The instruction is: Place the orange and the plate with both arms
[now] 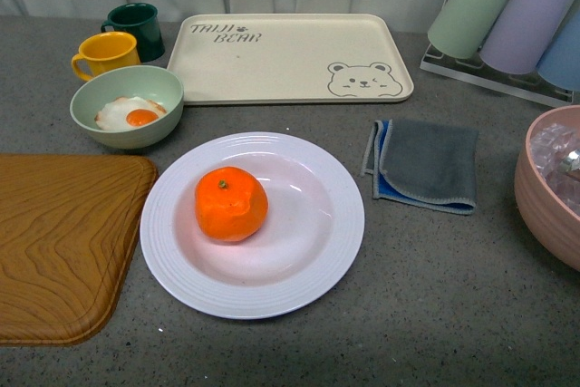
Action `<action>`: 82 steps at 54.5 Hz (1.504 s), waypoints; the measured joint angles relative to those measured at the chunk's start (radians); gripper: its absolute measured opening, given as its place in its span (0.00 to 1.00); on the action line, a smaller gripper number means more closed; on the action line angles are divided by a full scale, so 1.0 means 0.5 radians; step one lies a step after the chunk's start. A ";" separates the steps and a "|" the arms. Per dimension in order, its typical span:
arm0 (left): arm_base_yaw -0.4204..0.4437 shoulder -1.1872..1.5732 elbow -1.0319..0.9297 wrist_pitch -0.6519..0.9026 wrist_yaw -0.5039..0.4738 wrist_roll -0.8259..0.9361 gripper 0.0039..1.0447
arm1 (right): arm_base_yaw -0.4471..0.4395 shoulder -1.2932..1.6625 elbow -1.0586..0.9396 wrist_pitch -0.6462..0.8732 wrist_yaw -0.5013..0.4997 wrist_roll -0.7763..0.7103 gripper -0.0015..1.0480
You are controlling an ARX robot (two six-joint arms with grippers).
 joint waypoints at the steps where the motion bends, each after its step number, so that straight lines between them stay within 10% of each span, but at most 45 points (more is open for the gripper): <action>1: 0.000 0.000 0.000 0.000 0.000 0.000 0.94 | 0.006 0.053 0.011 0.028 -0.015 0.021 0.91; 42: 0.000 0.000 0.000 0.000 0.000 0.000 0.94 | 0.202 2.150 0.873 0.558 -0.959 1.357 0.91; 82: 0.000 0.000 0.000 0.000 0.000 0.001 0.94 | 0.358 2.631 1.488 0.172 -1.068 1.570 0.91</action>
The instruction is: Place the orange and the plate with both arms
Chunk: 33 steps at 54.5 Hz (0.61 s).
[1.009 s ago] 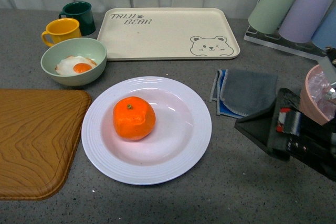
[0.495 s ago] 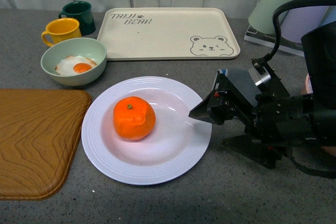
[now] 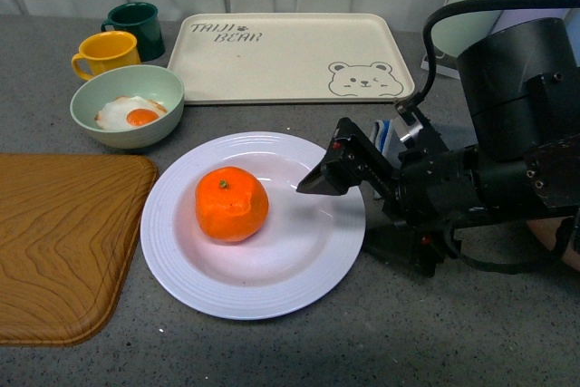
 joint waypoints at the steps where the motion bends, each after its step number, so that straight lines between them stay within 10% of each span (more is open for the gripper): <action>1: 0.000 0.000 0.000 0.000 0.000 0.000 0.94 | 0.003 0.003 0.003 0.000 0.000 0.005 0.91; 14: 0.000 0.000 0.000 0.000 0.000 0.000 0.94 | 0.034 0.043 0.076 -0.050 0.035 0.047 0.88; 33: 0.000 0.000 0.000 0.000 0.000 0.000 0.94 | 0.031 0.085 0.127 -0.233 0.160 0.047 0.37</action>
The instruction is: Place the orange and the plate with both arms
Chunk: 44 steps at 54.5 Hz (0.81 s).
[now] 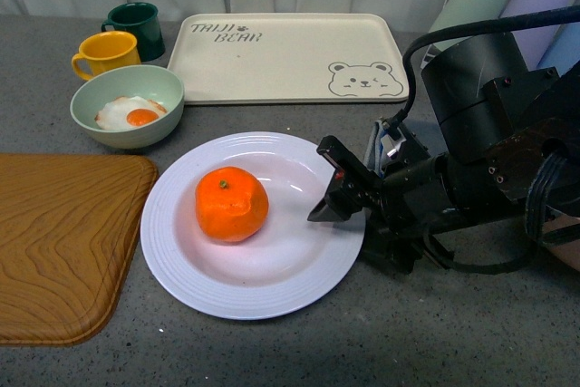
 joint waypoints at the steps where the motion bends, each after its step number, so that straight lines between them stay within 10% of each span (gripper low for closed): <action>1: 0.000 0.000 0.000 0.000 0.000 0.000 0.94 | -0.001 0.001 0.001 -0.008 0.005 -0.001 0.34; 15: 0.000 0.000 0.000 0.000 0.000 0.000 0.94 | -0.008 -0.031 0.040 -0.023 -0.127 -0.030 0.05; 44: 0.000 0.000 0.000 0.000 0.000 0.000 0.94 | -0.172 -0.090 -0.023 0.671 -0.210 0.156 0.04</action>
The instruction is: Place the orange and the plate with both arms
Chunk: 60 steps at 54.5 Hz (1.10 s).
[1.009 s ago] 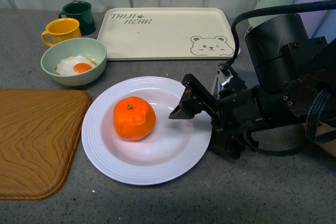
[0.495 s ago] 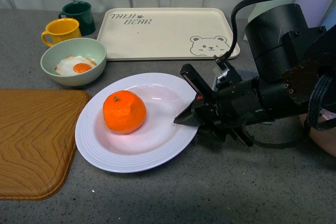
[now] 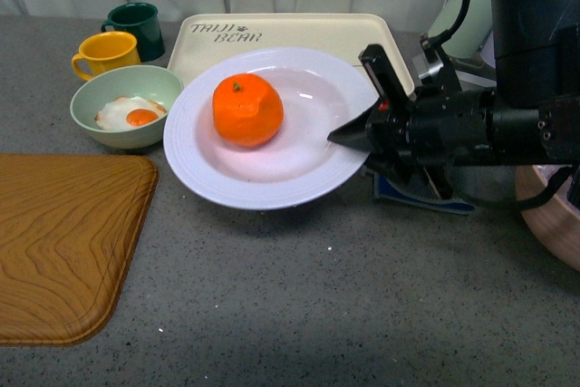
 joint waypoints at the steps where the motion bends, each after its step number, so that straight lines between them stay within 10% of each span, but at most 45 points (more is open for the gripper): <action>1: 0.000 0.000 0.000 0.000 0.000 0.000 0.94 | -0.007 0.003 0.024 -0.013 -0.002 0.008 0.04; 60: 0.000 0.000 0.000 0.000 0.000 0.000 0.94 | -0.162 1.212 2.295 -1.150 0.072 0.069 0.04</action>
